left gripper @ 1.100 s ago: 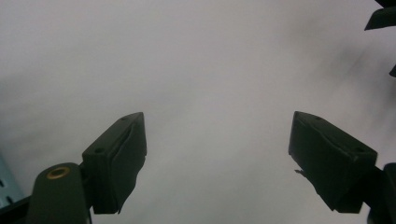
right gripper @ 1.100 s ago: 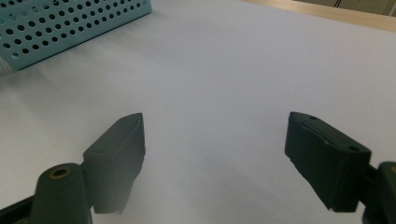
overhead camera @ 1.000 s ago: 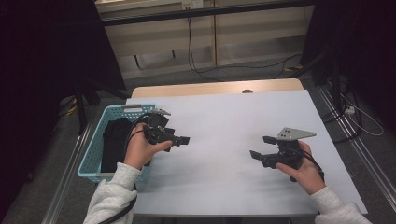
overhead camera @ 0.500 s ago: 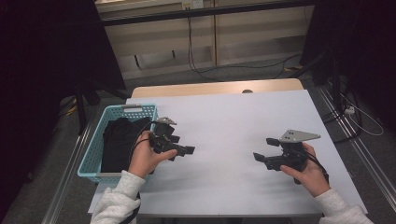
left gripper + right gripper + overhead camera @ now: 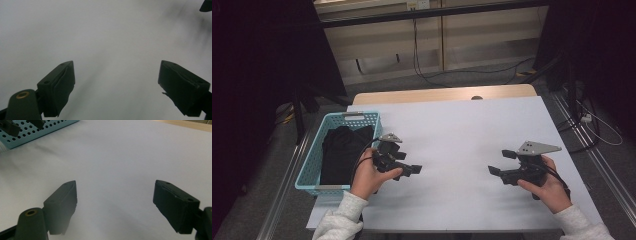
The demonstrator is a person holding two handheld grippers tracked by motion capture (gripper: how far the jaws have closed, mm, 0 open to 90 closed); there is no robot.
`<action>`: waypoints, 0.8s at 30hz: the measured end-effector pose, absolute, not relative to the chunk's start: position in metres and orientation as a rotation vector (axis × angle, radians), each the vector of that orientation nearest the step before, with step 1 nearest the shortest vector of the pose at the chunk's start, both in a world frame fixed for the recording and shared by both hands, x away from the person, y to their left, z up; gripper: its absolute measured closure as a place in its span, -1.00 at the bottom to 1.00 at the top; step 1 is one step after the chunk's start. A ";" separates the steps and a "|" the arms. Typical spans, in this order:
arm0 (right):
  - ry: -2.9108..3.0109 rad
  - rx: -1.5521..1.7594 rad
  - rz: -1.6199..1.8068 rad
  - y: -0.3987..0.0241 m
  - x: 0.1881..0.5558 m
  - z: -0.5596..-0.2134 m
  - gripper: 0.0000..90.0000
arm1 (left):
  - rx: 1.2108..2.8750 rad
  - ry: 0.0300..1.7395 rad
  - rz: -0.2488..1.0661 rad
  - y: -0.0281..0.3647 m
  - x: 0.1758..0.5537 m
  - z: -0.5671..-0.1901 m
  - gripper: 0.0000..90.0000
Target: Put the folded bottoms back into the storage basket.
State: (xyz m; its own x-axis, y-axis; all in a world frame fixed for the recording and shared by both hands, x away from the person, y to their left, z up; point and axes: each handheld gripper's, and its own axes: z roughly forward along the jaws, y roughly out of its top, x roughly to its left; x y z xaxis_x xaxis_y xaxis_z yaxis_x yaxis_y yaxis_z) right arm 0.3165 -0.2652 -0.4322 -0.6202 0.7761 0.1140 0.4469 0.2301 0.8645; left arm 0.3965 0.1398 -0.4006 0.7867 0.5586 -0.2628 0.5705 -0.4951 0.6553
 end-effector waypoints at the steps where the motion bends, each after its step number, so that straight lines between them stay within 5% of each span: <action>1: 2.168 1.137 1.343 -0.266 0.316 -0.432 -0.59 | 2.205 0.827 -0.020 0.140 0.396 -0.401 -0.70; 24: 2.178 1.145 1.325 -0.276 0.304 -0.437 -0.60 | 2.166 0.772 -0.008 0.152 0.384 -0.412 -0.75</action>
